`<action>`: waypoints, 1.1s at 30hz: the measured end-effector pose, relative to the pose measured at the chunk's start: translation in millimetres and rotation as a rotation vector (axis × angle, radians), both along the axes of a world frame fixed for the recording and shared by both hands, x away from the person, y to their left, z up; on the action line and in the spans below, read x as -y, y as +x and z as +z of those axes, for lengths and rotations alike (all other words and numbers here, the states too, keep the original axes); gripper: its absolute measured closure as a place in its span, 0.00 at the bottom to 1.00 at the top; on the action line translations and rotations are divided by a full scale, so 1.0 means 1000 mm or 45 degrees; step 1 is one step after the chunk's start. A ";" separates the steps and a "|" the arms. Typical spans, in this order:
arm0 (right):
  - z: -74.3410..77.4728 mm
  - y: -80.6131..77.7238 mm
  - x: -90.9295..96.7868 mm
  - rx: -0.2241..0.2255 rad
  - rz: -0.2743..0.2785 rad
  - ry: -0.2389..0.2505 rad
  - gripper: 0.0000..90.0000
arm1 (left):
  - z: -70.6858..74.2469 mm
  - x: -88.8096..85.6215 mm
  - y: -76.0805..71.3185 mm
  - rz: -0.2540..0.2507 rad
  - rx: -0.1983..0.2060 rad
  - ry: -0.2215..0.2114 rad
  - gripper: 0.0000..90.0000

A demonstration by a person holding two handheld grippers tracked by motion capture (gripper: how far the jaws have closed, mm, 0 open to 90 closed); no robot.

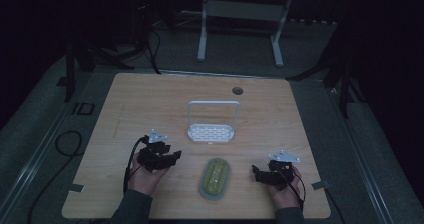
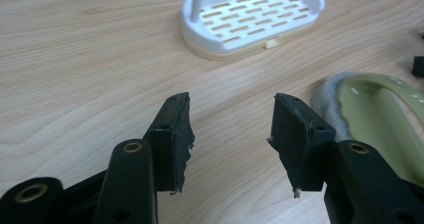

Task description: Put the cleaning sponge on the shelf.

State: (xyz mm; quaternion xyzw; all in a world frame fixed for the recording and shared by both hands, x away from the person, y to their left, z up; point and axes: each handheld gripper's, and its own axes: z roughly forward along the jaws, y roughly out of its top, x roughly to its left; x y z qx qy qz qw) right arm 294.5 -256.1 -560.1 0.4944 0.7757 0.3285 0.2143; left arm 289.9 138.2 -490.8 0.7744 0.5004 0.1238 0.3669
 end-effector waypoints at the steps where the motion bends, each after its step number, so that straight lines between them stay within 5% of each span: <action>1: 0.000 0.000 0.000 -0.001 -0.001 0.001 0.15 | 0.000 0.000 0.000 0.000 0.000 0.000 0.56; 33: 0.000 0.000 0.000 -0.001 -0.001 0.000 0.15 | 0.006 0.053 -0.008 -0.105 -0.035 0.020 0.53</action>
